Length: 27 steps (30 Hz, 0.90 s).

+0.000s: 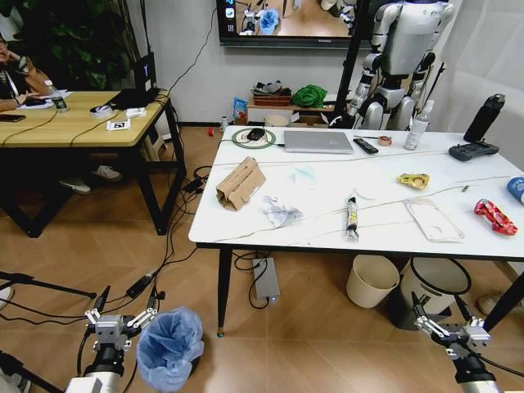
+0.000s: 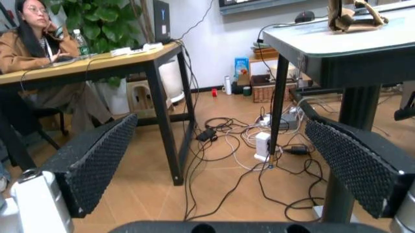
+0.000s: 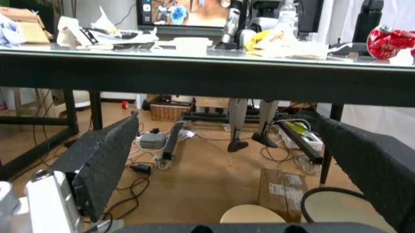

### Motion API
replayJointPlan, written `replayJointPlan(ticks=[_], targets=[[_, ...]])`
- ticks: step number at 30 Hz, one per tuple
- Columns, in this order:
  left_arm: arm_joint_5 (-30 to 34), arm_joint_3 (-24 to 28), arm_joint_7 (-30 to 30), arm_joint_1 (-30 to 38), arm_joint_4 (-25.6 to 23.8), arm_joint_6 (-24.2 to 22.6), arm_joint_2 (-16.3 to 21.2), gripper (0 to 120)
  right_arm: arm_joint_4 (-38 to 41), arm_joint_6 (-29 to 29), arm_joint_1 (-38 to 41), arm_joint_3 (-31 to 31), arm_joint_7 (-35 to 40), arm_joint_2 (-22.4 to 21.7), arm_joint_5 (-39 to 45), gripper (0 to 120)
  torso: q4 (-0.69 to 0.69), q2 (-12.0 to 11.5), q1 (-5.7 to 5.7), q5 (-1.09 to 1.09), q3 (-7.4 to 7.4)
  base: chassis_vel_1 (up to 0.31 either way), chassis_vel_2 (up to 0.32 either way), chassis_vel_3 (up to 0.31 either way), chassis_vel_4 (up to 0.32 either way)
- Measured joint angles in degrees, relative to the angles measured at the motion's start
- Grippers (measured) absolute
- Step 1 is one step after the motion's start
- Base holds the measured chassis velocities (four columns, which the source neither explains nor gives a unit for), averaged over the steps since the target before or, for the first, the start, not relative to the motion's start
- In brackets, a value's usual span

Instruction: Pick up the trash bin and place the trash from the table into it.

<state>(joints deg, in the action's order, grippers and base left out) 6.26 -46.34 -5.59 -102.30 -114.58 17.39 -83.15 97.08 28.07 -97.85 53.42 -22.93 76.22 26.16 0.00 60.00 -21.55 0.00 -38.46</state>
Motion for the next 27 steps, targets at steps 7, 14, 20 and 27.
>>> replayJointPlan(ticks=[7, 14, 20, 27], targets=[[0.0, 0.0, 0.0, -0.1, 0.0, 0.0, -0.1, 100, 0.1, 0.0, -0.1, 0.0, 0.0, 0.1, -0.1, 100, 0.0, -2.1, 0.93, 0.0, 1.19, 0.0, 0.0, 0.0, 0.0], [-0.2, 0.2, 0.1, -0.1, -0.2, -0.1, -0.2, 100, 0.2, 0.2, -0.3, 0.0, 0.0, 0.4, -0.3, 100, 0.0, -4.3, 1.89, 0.0, 2.43, 0.0, 0.0, 0.0, 0.0], [-0.2, 0.2, 0.1, -0.5, -0.2, -0.1, -0.2, 100, 0.4, 0.2, -0.2, -0.1, 0.0, 0.5, -0.4, 100, 0.0, -5.9, 2.56, 0.0, 3.32, 0.0, 0.0, 0.0, 0.0], [-0.1, 0.1, 0.1, -0.5, -0.1, -0.1, -0.2, 100, 0.4, 0.3, -0.2, -0.2, 0.0, 0.7, -0.6, 100, 0.0, -7.9, 3.41, 0.0, 4.49, 0.0, 0.0, 0.0, 0.0]])
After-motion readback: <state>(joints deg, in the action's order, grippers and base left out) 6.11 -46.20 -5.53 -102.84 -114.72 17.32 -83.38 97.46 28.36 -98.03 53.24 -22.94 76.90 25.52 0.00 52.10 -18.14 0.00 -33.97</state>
